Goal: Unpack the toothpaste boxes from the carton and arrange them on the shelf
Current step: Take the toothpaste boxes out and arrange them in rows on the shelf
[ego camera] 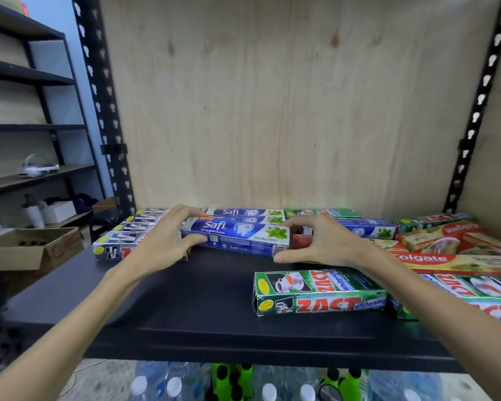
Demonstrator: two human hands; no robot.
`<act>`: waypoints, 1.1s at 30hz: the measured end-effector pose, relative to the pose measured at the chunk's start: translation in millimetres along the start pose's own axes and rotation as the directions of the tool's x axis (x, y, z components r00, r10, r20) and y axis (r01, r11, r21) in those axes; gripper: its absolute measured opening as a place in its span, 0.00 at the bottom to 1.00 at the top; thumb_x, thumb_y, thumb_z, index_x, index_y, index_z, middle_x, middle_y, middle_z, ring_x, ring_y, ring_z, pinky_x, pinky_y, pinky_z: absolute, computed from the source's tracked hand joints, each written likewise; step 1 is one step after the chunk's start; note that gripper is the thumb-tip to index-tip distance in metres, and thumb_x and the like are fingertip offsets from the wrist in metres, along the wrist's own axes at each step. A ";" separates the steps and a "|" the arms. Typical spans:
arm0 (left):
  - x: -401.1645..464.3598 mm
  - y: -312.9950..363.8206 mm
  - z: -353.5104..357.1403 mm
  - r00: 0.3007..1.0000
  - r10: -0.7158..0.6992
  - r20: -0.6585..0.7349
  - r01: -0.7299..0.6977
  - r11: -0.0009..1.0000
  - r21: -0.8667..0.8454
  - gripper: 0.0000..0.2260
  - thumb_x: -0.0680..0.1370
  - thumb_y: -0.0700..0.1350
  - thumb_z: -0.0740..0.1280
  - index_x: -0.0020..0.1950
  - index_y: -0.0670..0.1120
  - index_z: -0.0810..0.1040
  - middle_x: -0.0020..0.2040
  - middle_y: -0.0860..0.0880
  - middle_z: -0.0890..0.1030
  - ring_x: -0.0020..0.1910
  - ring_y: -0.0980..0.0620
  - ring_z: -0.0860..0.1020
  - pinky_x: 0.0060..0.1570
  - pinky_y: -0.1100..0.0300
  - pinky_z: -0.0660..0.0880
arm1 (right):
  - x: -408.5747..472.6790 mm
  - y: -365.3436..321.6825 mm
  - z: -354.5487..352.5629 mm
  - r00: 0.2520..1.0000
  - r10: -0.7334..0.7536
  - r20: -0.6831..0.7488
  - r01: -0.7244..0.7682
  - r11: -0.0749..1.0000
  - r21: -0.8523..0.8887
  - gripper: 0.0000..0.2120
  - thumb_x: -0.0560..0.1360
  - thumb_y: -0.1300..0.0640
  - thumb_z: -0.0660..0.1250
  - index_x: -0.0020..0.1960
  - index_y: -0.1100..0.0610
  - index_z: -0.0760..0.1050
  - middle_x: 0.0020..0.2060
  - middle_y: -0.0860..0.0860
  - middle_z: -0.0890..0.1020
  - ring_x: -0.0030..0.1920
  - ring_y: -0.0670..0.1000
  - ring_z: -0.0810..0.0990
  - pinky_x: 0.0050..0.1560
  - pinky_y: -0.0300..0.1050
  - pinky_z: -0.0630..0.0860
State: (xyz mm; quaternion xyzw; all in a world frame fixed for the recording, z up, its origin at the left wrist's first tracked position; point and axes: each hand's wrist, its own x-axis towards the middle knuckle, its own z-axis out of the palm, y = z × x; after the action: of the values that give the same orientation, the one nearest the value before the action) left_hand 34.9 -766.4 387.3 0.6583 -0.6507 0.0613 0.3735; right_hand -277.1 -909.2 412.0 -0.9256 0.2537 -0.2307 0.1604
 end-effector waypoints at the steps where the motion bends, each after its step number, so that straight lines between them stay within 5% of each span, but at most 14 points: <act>1: 2.4 -0.9 0.7 1.000 -0.010 -0.003 0.010 1.000 0.002 0.18 0.76 0.42 0.74 0.64 0.50 0.76 0.60 0.55 0.76 0.60 0.61 0.72 0.63 0.66 0.66 | 3.1 -0.6 1.5 1.000 -0.014 -0.025 0.014 1.000 0.010 0.30 0.67 0.36 0.77 0.64 0.50 0.79 0.52 0.38 0.80 0.53 0.41 0.78 0.48 0.26 0.69; 6: 22.9 0.2 4.0 0.996 -0.087 0.034 0.086 0.996 0.022 0.18 0.76 0.49 0.73 0.65 0.53 0.76 0.63 0.56 0.76 0.62 0.58 0.73 0.61 0.60 0.69 | 25.2 12.8 4.2 0.992 0.019 -0.129 -0.017 1.000 0.012 0.26 0.70 0.36 0.74 0.62 0.49 0.79 0.51 0.43 0.83 0.51 0.44 0.80 0.46 0.28 0.71; 13: 28.1 -12.0 23.3 0.986 -0.117 0.116 0.089 0.971 0.220 0.16 0.74 0.54 0.75 0.60 0.55 0.80 0.63 0.52 0.74 0.64 0.52 0.72 0.66 0.53 0.68 | 48.2 25.8 14.5 0.997 0.082 -0.012 -0.082 0.996 0.033 0.16 0.70 0.43 0.77 0.55 0.50 0.84 0.45 0.45 0.85 0.46 0.44 0.81 0.42 0.30 0.74; 27: 12.5 -17.3 28.1 0.998 -0.066 -0.002 0.062 0.926 0.373 0.29 0.72 0.67 0.67 0.71 0.59 0.71 0.69 0.57 0.75 0.69 0.53 0.71 0.69 0.53 0.66 | 57.6 26.3 28.5 0.988 0.126 -0.084 -0.126 0.992 0.010 0.33 0.65 0.41 0.81 0.65 0.51 0.76 0.54 0.49 0.80 0.46 0.46 0.82 0.47 0.40 0.78; 33: 13.9 17.4 39.4 0.996 0.016 -0.086 0.018 0.927 0.375 0.34 0.70 0.71 0.67 0.72 0.58 0.70 0.69 0.58 0.75 0.69 0.54 0.71 0.71 0.54 0.63 | 44.9 26.0 18.3 0.984 0.085 -0.158 -0.089 0.996 -0.018 0.35 0.64 0.29 0.74 0.65 0.46 0.76 0.56 0.45 0.79 0.48 0.43 0.77 0.50 0.38 0.74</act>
State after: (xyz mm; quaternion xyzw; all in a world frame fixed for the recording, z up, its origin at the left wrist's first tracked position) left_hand 5.3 -798.0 374.2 0.7146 -0.6097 0.2130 0.2687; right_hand -243.7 -951.7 401.4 -0.8945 0.3087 -0.2925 0.1380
